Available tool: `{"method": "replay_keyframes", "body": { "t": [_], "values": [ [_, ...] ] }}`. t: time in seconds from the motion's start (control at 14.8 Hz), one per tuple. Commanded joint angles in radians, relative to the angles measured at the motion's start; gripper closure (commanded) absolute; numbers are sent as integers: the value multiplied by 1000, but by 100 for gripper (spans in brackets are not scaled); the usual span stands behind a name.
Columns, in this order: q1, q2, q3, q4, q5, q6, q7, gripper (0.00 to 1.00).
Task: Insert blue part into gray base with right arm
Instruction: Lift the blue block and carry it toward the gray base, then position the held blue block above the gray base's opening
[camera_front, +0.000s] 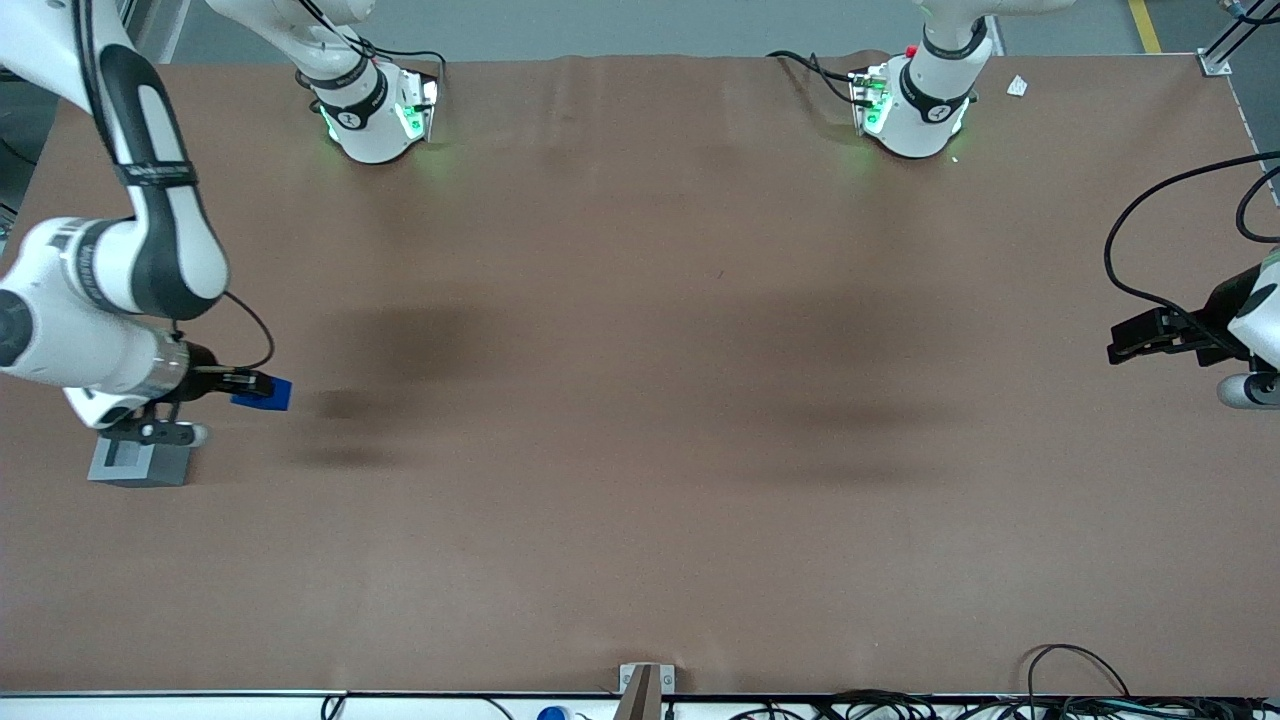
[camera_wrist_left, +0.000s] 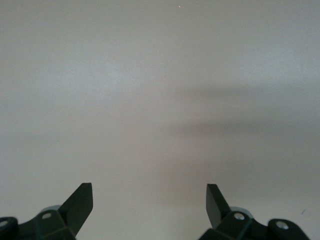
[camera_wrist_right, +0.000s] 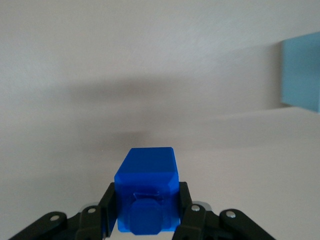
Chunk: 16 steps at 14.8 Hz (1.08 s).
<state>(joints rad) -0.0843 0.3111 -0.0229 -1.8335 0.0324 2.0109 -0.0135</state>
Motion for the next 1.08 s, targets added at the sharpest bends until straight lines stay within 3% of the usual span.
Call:
{"method": "replay_keyframes", "body": {
  "t": [0.0, 0.61, 1.01],
  "values": [
    [-47, 2, 11, 68, -6, -40, -43, 94],
    [-173, 22, 11, 161, -9, -43, -252, 94],
    [-230, 126, 11, 284, -11, -40, -321, 94]
  ]
}}
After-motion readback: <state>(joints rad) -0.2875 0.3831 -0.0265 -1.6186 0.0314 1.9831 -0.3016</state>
